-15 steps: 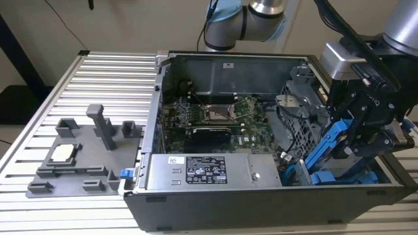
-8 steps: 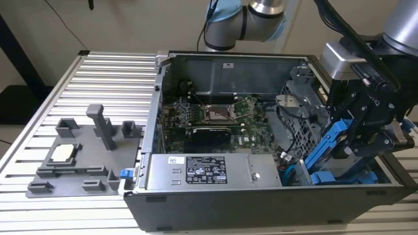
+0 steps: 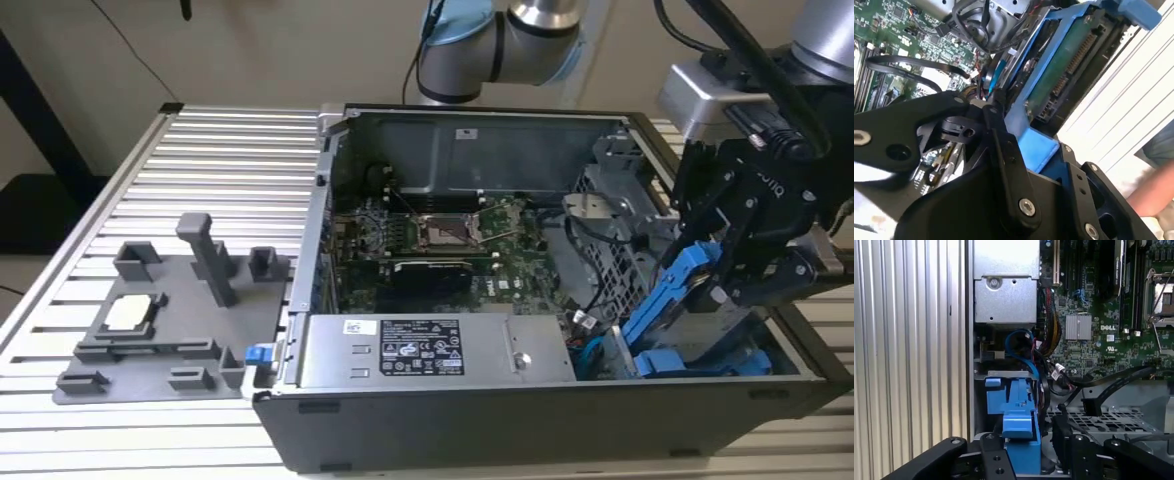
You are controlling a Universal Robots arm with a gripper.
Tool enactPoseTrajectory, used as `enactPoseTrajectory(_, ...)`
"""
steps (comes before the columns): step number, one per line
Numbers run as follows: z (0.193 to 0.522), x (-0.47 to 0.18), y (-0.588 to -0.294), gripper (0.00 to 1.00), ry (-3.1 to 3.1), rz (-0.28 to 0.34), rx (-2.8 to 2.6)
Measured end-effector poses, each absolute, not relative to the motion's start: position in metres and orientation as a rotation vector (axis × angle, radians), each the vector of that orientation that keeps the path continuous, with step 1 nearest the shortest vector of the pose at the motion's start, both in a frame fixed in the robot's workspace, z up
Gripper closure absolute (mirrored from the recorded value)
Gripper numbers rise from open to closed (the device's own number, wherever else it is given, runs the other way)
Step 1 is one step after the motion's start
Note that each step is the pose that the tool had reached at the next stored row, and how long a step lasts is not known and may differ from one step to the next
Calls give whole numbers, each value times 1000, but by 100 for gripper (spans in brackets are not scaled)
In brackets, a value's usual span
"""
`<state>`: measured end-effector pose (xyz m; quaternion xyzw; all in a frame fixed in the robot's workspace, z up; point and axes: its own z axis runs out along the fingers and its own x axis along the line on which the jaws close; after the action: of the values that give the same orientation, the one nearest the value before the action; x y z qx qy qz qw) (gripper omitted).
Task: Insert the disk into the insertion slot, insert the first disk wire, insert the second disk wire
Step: 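Insert the disk into the insertion slot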
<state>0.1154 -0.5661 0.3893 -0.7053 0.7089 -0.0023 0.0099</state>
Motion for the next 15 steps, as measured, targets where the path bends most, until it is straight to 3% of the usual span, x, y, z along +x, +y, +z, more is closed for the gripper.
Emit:
enactPoseTrajectory(2,389,114,-565,55,2210,-5,-2190)
enactPoseTrajectory(3,389,114,-565,62,2209,-5,-2185)
enactPoseTrajectory(15,414,113,-563,62,2207,-5,-2171)
